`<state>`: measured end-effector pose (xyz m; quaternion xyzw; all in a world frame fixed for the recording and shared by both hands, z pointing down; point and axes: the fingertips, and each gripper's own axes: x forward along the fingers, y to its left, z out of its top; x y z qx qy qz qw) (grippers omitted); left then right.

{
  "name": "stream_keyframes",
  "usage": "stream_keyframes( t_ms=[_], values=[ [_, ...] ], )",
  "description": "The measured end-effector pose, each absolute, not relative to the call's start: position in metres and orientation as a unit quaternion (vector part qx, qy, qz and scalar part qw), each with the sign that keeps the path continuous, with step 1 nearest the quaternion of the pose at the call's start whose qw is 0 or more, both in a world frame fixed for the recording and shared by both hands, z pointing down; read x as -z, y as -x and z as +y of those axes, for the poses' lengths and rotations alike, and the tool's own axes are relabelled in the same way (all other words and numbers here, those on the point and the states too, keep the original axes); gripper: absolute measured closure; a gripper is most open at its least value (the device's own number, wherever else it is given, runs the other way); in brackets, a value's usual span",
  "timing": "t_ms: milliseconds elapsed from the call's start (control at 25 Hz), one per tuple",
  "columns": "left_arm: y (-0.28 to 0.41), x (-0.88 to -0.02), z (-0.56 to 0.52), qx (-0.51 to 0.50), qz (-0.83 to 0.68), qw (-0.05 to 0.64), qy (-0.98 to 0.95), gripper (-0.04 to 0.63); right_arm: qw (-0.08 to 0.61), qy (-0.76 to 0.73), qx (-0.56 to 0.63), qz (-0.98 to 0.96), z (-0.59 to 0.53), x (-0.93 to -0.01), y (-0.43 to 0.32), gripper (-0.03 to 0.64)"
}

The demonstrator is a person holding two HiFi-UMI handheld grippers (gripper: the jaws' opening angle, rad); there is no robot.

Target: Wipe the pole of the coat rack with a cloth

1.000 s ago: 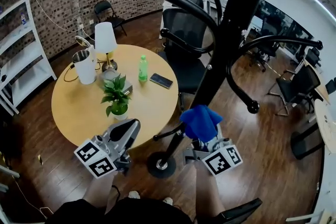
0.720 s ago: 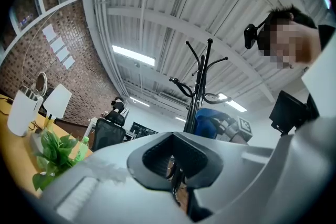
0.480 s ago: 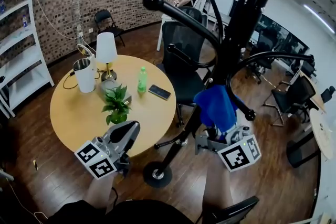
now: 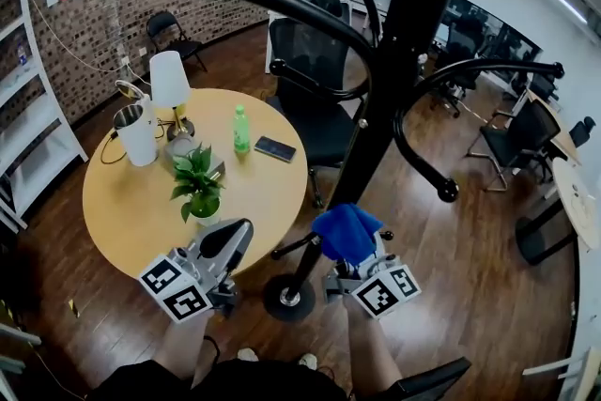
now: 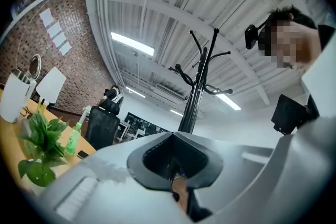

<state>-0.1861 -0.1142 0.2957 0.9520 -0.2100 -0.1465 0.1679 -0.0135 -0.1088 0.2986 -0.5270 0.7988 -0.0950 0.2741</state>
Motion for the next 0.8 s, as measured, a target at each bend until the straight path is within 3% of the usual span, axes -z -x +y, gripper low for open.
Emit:
stream_keyframes(
  t_ms=[240, 440, 800],
  values=[
    [0.196, -0.326, -0.115, 0.112, -0.201, 0.196, -0.953, 0.595, 0.231, 0.568, 0.173, 0.771, -0.113, -0.406, 0.015, 0.596],
    [0.203, -0.343, -0.118, 0.095, -0.196, 0.210, -0.953, 0.595, 0.225, 0.586, 0.195, 0.754, -0.115, -0.441, 0.013, 0.596],
    [0.222, -0.335, -0.121, 0.117, -0.196, 0.211, -0.950, 0.595, 0.261, 0.577, 0.127, 0.764, -0.113, -0.331, 0.012, 0.595]
  ],
)
